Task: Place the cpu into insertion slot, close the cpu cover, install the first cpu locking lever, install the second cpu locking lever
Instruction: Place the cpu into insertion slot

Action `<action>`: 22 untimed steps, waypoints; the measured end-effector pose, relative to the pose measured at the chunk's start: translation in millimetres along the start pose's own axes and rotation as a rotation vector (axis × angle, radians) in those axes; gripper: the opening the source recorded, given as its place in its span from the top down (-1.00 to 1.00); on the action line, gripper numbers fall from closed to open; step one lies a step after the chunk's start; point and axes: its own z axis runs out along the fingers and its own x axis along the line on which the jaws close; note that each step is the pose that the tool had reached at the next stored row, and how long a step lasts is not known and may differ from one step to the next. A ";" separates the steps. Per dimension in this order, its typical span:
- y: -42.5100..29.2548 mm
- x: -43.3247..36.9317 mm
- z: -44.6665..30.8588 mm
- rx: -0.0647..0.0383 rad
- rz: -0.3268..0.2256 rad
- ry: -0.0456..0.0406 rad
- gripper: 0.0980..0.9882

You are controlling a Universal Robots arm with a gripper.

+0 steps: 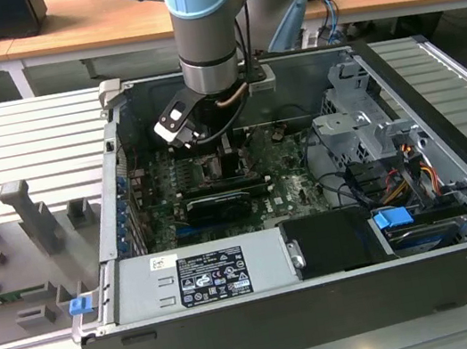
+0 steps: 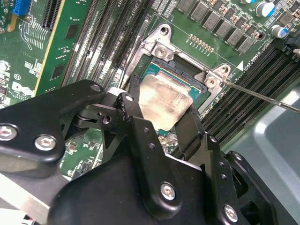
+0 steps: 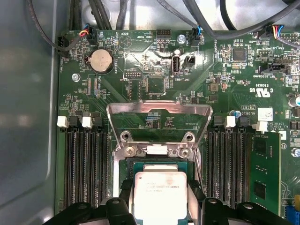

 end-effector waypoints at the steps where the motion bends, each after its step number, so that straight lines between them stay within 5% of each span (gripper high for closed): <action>1: 0.0 0.0 0.0 0.000 0.000 0.0000 0.00; 12: -0.2 -0.1 2.9 0.000 0.000 -0.0032 -0.15; 14: -0.2 0.0 3.0 0.000 0.000 -0.0029 0.01; 22: -1.2 0.1 1.1 -0.001 0.000 -0.0020 0.01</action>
